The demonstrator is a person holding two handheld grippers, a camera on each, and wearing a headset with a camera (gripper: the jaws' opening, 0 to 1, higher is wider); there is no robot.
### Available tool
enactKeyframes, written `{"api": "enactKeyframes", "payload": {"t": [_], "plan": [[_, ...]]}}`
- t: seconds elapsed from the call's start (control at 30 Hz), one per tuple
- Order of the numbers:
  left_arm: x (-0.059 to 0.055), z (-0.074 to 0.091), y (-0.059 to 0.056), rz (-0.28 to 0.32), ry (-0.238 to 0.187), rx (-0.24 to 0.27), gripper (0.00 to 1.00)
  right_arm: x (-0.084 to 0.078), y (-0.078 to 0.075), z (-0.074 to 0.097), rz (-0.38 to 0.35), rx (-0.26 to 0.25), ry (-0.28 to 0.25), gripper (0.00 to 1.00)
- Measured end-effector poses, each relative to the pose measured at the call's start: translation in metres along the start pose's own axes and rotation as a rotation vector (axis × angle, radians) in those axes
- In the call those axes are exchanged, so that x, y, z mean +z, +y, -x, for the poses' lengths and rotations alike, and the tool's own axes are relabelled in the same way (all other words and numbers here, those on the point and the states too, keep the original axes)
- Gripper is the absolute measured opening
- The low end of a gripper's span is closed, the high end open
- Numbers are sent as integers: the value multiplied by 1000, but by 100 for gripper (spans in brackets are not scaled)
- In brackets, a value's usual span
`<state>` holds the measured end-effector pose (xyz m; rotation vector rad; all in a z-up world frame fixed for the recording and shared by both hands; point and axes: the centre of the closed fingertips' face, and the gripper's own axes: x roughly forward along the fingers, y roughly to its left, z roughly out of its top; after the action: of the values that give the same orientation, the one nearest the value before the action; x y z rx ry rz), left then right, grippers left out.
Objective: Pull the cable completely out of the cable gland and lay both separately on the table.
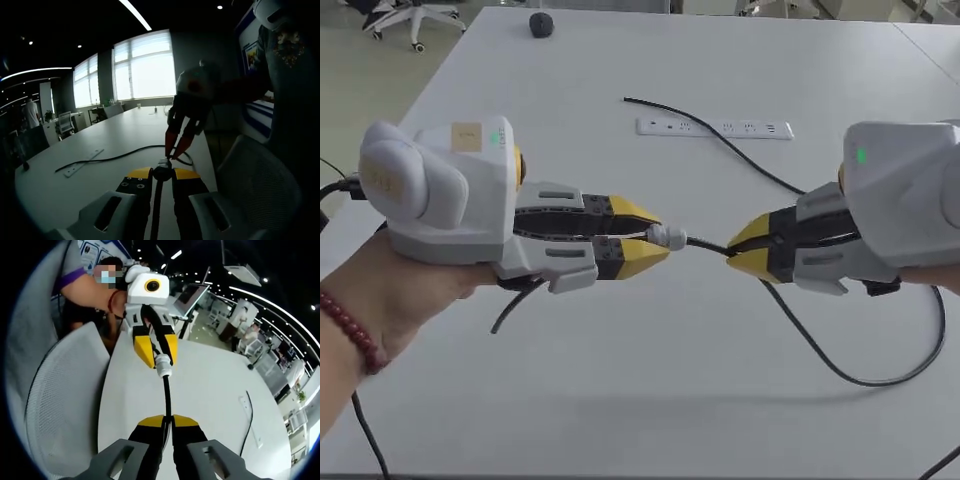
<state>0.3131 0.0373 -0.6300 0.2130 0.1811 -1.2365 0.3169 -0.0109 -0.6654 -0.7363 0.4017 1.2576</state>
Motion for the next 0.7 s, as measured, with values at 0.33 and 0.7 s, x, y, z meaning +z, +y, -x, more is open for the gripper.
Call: {"api": "enactKeyframes", "payload": {"t": [0.33, 0.7], "plan": [[2, 6, 2, 0, -2, 14, 16, -29, 2, -2, -55, 0, 53, 0], [2, 7, 5, -1, -3, 19, 16, -48, 3, -4, -81, 0, 90, 0]]}}
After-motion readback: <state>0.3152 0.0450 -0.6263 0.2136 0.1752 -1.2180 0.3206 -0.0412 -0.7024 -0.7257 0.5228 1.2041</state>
